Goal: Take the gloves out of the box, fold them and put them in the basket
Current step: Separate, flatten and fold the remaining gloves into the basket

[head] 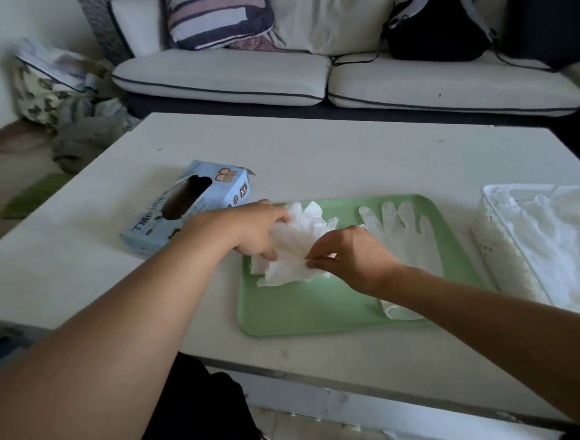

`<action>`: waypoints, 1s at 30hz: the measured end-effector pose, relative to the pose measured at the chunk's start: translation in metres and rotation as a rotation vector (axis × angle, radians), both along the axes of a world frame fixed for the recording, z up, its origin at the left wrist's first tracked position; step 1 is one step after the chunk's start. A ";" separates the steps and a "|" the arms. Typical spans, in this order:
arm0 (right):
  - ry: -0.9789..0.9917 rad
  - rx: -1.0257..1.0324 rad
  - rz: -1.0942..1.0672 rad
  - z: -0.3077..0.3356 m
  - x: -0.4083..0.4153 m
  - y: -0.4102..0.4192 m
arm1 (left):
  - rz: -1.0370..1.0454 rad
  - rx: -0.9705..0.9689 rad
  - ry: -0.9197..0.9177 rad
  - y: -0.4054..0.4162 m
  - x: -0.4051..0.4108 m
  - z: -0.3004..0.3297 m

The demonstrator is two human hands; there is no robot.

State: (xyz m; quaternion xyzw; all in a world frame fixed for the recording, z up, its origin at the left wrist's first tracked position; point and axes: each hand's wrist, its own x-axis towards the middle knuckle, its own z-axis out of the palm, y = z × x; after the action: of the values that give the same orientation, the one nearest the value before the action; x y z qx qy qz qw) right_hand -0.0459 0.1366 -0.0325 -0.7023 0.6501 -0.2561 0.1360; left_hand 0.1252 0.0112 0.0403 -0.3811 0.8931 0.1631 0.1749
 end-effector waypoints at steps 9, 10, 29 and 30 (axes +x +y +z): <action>-0.426 0.127 -0.153 0.050 -0.019 0.013 | 0.039 -0.078 0.073 -0.001 -0.010 -0.011; -0.520 0.156 -0.172 0.055 -0.021 0.016 | 0.028 -0.091 0.071 -0.002 -0.010 -0.012; -1.524 0.206 -0.371 0.116 -0.066 0.080 | 0.008 0.656 0.886 0.086 -0.081 0.051; -1.496 0.203 -0.363 0.115 -0.065 0.082 | 0.009 0.643 0.905 0.091 -0.091 0.045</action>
State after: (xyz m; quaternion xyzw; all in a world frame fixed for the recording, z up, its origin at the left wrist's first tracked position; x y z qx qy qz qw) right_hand -0.1107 0.2183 0.0827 -0.2093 0.5106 -0.6196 0.5583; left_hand 0.0340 0.1018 0.0857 -0.2041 0.7828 0.5757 -0.1191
